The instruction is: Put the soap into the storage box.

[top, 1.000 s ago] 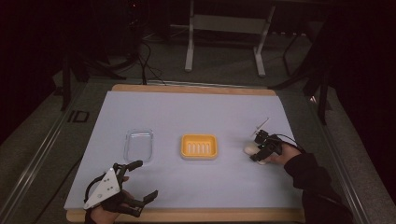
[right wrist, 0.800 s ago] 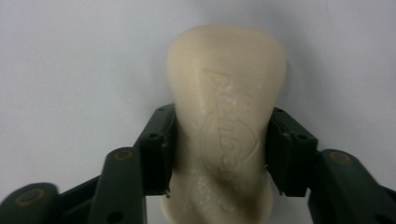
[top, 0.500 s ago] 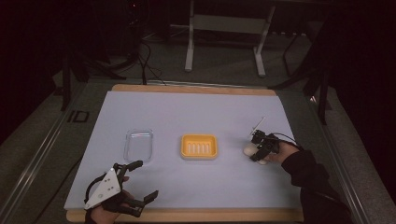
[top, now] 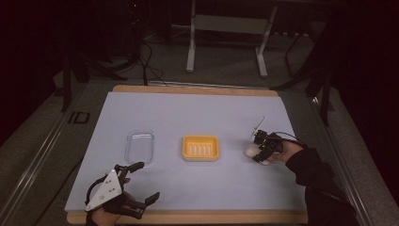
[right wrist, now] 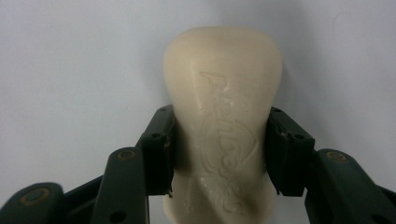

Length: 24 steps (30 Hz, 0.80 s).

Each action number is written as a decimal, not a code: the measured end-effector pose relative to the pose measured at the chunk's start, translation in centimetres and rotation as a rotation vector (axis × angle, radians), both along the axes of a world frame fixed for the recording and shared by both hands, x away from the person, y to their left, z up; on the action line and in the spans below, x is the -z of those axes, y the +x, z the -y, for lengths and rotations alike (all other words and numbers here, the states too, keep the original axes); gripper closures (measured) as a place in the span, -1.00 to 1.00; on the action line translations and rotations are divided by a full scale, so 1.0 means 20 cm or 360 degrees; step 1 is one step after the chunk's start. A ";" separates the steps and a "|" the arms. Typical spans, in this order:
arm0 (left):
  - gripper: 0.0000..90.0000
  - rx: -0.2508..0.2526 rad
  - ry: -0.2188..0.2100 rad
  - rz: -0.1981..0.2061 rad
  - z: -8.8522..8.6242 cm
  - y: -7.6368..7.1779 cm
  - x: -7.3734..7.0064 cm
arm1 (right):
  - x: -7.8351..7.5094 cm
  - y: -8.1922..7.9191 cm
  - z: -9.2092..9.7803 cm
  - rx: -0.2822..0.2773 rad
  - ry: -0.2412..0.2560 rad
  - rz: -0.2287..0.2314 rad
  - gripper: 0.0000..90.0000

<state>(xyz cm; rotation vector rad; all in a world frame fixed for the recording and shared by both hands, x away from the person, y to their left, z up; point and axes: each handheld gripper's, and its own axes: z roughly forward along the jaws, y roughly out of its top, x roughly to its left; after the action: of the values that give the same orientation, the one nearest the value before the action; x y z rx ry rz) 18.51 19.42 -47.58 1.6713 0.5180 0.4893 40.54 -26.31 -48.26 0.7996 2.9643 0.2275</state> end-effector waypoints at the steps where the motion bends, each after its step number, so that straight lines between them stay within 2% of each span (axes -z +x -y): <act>1: -0.98 -0.0002 0.0001 0.0001 0.00 0.00 0.00 | -0.01 0.00 0.00 -0.0001 -0.0003 -0.0019 0.11; 2: -0.98 -0.0001 0.0001 0.0000 0.00 0.00 0.00 | -0.01 0.00 -0.01 -0.0030 -0.0006 -0.0003 0.11; 6: -0.98 -0.0002 0.0003 -0.0001 0.00 0.00 0.00 | -0.04 0.00 -0.02 -0.0033 0.0012 -0.0009 0.11; 8: -0.98 -0.0001 0.0004 -0.0001 0.00 0.00 0.00 | -0.06 0.00 -0.03 -0.0074 0.0002 0.0002 0.11; 13: -0.98 0.0000 0.0003 0.0000 0.00 0.00 0.00 | -0.09 -0.01 -0.06 -0.0113 -0.0007 -0.0013 0.11; 24: -0.98 0.0001 0.0015 -0.0011 0.01 0.00 0.00 | -0.18 -0.02 -0.15 -0.0260 0.0018 0.0032 0.11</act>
<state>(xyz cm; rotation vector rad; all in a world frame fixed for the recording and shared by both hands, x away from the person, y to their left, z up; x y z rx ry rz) 18.51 19.31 -47.64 1.6829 0.5213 0.4865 40.21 -23.37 -44.66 0.5529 3.0133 0.2593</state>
